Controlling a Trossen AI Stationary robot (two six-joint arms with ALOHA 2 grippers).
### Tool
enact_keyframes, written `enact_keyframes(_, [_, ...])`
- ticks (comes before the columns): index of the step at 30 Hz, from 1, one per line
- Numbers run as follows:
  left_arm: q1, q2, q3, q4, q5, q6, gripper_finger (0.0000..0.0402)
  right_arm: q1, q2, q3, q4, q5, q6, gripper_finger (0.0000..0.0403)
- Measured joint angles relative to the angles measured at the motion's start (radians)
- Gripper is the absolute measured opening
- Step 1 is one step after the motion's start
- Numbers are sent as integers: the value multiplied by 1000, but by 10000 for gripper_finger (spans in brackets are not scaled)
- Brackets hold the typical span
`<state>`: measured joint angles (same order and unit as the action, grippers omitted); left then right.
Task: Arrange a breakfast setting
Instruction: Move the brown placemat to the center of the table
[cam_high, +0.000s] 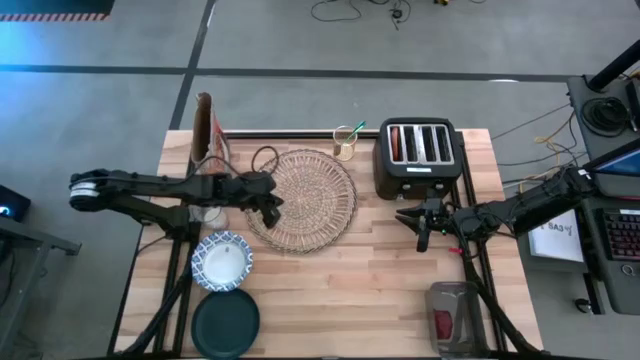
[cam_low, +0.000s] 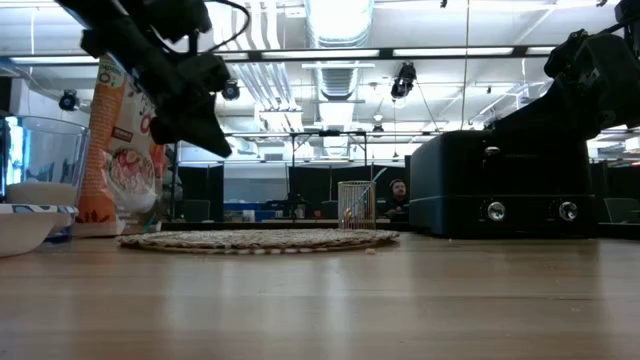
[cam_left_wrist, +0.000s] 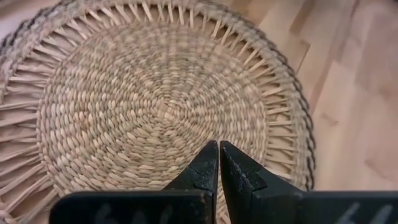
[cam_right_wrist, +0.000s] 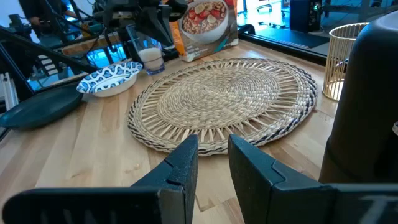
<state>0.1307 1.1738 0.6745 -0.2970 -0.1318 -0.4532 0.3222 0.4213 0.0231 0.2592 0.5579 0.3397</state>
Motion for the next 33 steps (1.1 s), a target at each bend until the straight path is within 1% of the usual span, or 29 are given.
enact_keyframes(8, [0,139,76,-3,-1,47,0,0,0,0,0,0,0,79])
enact_keyframes(12, [0,203,87,0,-9,46,0,0,0,0,0,0,0,79])
enact_keyframes(15, [0,257,94,3,-10,39,8,0,0,0,0,0,0,79])
enact_keyframes(22, [0,368,127,8,-65,51,33,0,0,0,0,0,0,79])
enact_keyframes(28, [1,466,158,18,-99,52,29,0,0,0,0,0,0,79])
enact_keyframes(33, [10,504,188,23,-142,52,21,0,0,0,0,0,0,79])
